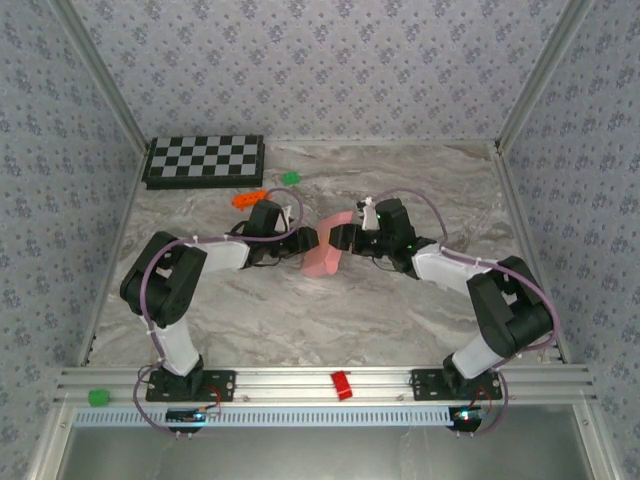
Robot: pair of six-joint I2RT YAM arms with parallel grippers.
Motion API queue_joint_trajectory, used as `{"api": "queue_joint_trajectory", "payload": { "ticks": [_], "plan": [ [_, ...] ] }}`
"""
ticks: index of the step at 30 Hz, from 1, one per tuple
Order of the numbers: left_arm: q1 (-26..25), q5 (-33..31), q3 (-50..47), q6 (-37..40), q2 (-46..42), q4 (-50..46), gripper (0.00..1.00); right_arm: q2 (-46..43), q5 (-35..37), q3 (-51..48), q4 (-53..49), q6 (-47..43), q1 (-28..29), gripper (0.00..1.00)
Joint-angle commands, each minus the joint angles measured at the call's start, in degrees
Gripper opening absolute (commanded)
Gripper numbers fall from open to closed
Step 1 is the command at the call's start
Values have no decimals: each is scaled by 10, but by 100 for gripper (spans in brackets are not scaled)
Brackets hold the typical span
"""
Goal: Fold the paper box
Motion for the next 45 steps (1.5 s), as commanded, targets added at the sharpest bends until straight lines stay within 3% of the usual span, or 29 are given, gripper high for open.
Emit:
{"api": "queue_joint_trajectory", "payload": {
  "ticks": [1,15,25,30,34,40,45],
  "plan": [
    [-6,25,-15,-11,0,29,54,16,-18,28,-1,-14,10,56],
    [17,-27,-29,-19,-20,14,55,38,-11,85,-41,-28,19,55],
    [22,-48,15,3,-12,-42,55,-37,103,117,-168,-103,13,59],
    [23,-68,43,14,-4,-78,52,-67,203,112,-236,-112,7,58],
    [24,-74,68,23,13,-102,49,-58,241,100,-285,-113,2,52],
    [27,-49,119,49,49,-124,43,-28,216,56,-265,-97,12,30],
    [30,-30,159,67,78,-145,41,5,197,44,-235,-81,34,27]
  ]
}}
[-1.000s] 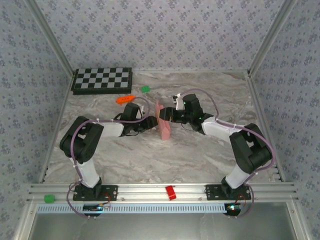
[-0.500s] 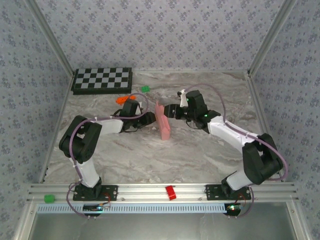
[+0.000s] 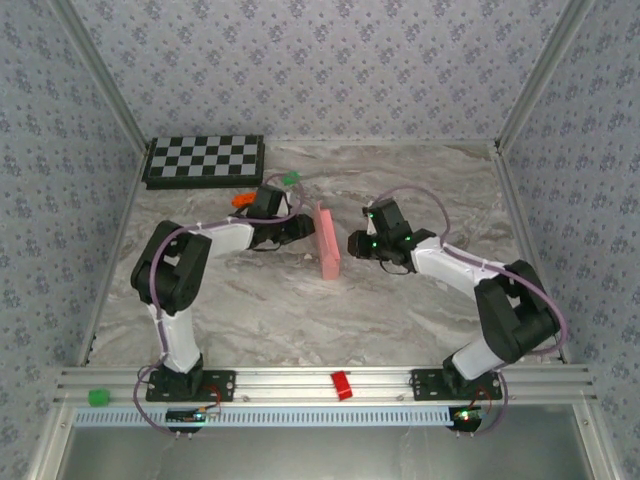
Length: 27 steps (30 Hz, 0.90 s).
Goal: Fold the paper box
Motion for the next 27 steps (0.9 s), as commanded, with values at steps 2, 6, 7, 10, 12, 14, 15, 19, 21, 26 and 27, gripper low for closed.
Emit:
{"api": "queue_joint_trajectory", "payload": {
  "ticks": [2,6,7,10,12,14,15,19,21,26,27],
  "plan": [
    [7,26,39,25,23,-23,41,26,-16,-5,20,20,20,27],
    [7,46,63,33,40,-30,41,40,-30,-4,40,29,34,27],
    [7,49,68,34,43,-31,41,42,-33,-5,45,32,36,27],
    [7,58,82,39,53,-40,41,52,-50,-5,60,41,40,27],
    [8,63,94,44,58,-49,42,59,-60,-5,72,46,42,27],
    [8,68,102,48,62,-55,42,65,-67,-6,84,52,44,27],
    [7,72,106,50,64,-58,43,67,-73,-6,92,55,44,27],
    [7,77,116,56,63,-67,44,76,-91,-11,124,58,46,28],
    [9,68,118,60,56,-75,44,79,-96,-14,139,76,46,29],
    [22,18,109,67,8,-101,48,68,-85,-23,151,87,41,29],
    [24,6,109,73,-4,-111,48,62,-75,-23,144,83,40,30]
  ]
}}
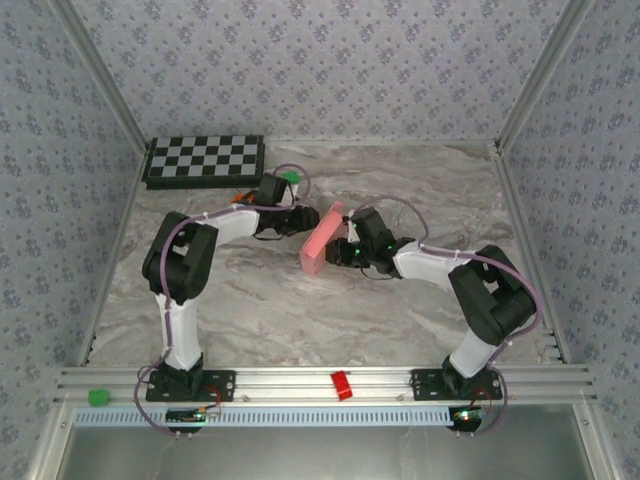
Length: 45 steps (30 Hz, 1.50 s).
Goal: Fold the paper box
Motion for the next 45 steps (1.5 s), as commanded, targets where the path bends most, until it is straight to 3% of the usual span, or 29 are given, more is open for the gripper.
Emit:
{"api": "queue_joint_trajectory", "payload": {
  "ticks": [1,5,10,16,22,35,45],
  "plan": [
    [12,-46,15,29,-66,-41,49,-15,24,-7,-5,5,-3,30],
    [12,-102,21,66,-119,-88,54,-52,69,-12,-60,-20,-14,32],
    [-1,-120,48,123,-159,-146,62,-99,86,-32,-93,-48,-50,35],
    [-62,-159,106,224,-152,-231,72,-127,94,-40,-129,-75,-85,37],
    [-108,-208,149,277,-121,-277,79,-136,86,-55,-122,-71,-102,38],
    [-168,-263,225,343,-38,-369,82,-165,88,-81,-130,-72,-123,38],
    [-186,-314,234,368,-10,-395,72,-181,88,-98,-130,-71,-134,39]
  ]
}}
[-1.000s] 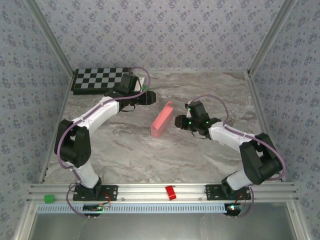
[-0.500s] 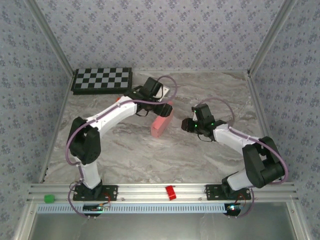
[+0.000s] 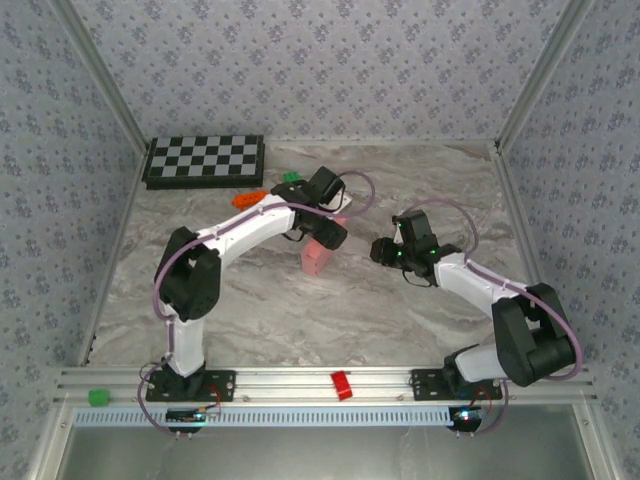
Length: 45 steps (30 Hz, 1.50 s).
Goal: Fold the paper box
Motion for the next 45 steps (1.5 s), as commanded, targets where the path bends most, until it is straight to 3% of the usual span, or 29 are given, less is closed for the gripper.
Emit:
{"api": "queue_joint_trajectory", "payload": {
  "ticks": [1,12,21,26,32,35,45],
  "plan": [
    [-9,-38,17,27,10,-24,72,-17,5,-7,-12,-5,-5,39],
    [-20,-60,-17,93,0,12,56,-19,3,-10,-12,-4,-8,39],
    [-19,-50,-36,148,-9,26,55,-20,3,-13,-12,-1,-8,39],
    [-8,-5,-38,204,-7,38,55,-21,3,-15,-13,-1,-8,39],
    [11,33,-11,259,3,-15,52,-26,7,-17,-17,-1,-8,39],
    [20,60,-1,303,9,-37,42,-26,8,-18,-18,-1,-8,39],
    [43,141,10,419,22,-61,44,-25,10,-23,-19,0,-8,39]
  ]
}}
